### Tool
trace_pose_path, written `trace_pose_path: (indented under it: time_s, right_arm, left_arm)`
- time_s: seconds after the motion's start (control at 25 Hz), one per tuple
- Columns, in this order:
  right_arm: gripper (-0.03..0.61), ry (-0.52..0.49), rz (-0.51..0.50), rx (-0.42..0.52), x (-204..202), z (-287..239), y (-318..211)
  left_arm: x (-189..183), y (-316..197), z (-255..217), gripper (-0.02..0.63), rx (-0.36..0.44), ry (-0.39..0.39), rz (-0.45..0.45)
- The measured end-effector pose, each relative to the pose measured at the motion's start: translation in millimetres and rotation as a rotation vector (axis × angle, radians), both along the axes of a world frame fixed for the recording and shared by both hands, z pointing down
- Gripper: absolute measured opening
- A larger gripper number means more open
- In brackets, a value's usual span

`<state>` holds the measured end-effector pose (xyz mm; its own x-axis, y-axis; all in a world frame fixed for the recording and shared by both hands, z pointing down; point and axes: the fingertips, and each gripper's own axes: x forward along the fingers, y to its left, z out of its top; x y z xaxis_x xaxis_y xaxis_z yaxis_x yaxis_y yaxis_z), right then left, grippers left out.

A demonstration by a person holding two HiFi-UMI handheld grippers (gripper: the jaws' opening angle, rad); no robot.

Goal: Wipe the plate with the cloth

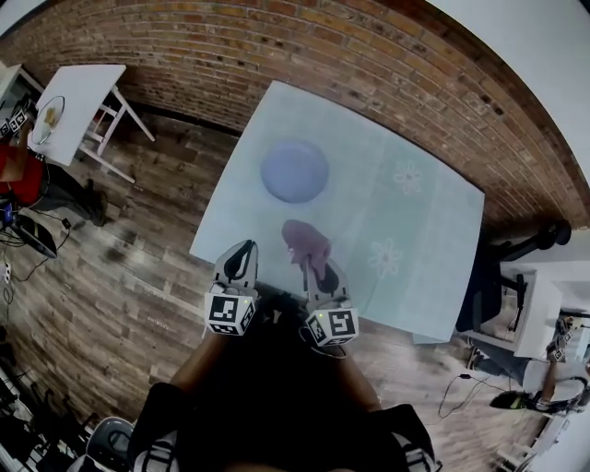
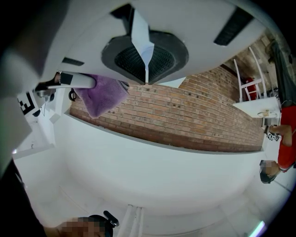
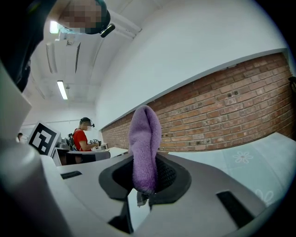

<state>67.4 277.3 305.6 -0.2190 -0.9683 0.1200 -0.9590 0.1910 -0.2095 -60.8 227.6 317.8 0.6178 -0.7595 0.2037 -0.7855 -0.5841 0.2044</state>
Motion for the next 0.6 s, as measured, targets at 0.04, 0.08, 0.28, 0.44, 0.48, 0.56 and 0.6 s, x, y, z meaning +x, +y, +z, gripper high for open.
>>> trace_pose_path:
  time_s: [0.04,0.08,0.28,0.44,0.48,0.56,0.6]
  right_arm:
    - [0.074,-0.007,-0.009,0.001,5,1,-3]
    - [0.074,-0.013,-0.019,0.005,9,1,-7]
    - [0.074,-0.011,-0.070,0.038,30,-2,-27]
    - [0.074,-0.010,-0.083,0.035,45,0,-37]
    - [0.074,-0.010,-0.083,0.030,48,2,-39]
    - [0.074,-0.006,-0.083,0.018,51,8,-43]
    - [0.074,-0.002,-0.082,0.009,52,11,-45]
  left_arm:
    - [4,-3,0,0.046,0.000,-0.008,-0.008]
    - [8,-7,1,0.046,0.001,-0.017,-0.016]
    - [30,-26,3,0.046,0.004,-0.034,-0.062]
    - [42,-40,5,0.046,-0.005,-0.042,-0.089]
    - [45,-44,7,0.046,-0.012,-0.047,-0.090]
    - [49,-52,13,0.046,-0.032,-0.059,-0.089]
    - [50,-56,17,0.046,-0.043,-0.067,-0.089]
